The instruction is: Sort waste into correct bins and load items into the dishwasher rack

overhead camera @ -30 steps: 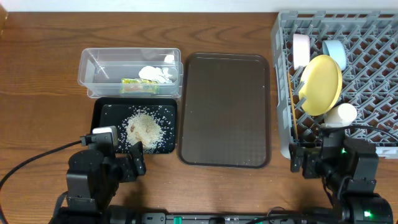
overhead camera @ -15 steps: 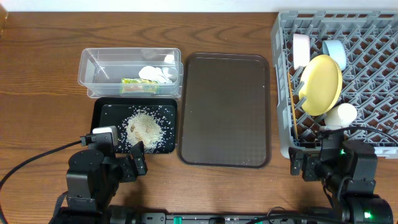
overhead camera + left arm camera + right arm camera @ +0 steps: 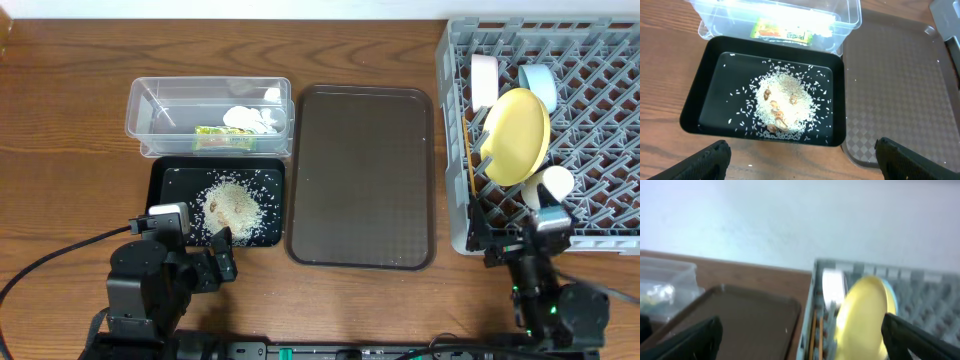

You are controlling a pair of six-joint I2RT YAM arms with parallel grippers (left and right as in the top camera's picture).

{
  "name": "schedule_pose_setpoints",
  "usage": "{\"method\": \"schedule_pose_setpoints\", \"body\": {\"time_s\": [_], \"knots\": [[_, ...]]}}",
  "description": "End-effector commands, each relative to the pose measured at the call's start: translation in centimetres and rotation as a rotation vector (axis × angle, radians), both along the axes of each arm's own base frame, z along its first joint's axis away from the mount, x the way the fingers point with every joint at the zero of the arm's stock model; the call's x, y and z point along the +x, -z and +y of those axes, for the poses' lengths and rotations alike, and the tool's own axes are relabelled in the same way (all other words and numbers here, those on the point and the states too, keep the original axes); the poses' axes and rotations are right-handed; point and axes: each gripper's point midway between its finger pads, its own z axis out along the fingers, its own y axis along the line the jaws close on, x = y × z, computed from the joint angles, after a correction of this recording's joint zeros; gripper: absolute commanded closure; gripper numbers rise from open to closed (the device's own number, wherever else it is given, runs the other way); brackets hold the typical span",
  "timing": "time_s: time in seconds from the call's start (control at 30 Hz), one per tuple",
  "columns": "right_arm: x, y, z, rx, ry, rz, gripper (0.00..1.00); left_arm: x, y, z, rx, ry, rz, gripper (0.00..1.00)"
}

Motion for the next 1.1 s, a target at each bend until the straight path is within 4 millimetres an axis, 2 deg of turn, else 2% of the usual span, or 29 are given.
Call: {"method": "schedule_pose_setpoints", "body": {"time_s": [0.0, 0.23, 0.37, 1.07], "knots": [[0.1, 2.0, 0.5, -0.011, -0.015, -0.018, 0.01, 0.0, 0.1, 0.2, 0.01, -0.006, 0.001, 0.05], [0.4, 6.3, 0.5, -0.04, -0.015, 0.0, 0.01, 0.0, 0.1, 0.2, 0.01, -0.006, 0.002, 0.05], [0.6, 9.0, 0.4, -0.049, -0.009, 0.07, 0.01, 0.0, 0.1, 0.2, 0.01, -0.006, 0.001, 0.05], [0.7, 9.0, 0.4, -0.047, -0.01, 0.069, 0.01, 0.0, 0.1, 0.2, 0.01, -0.006, 0.001, 0.04]]}}
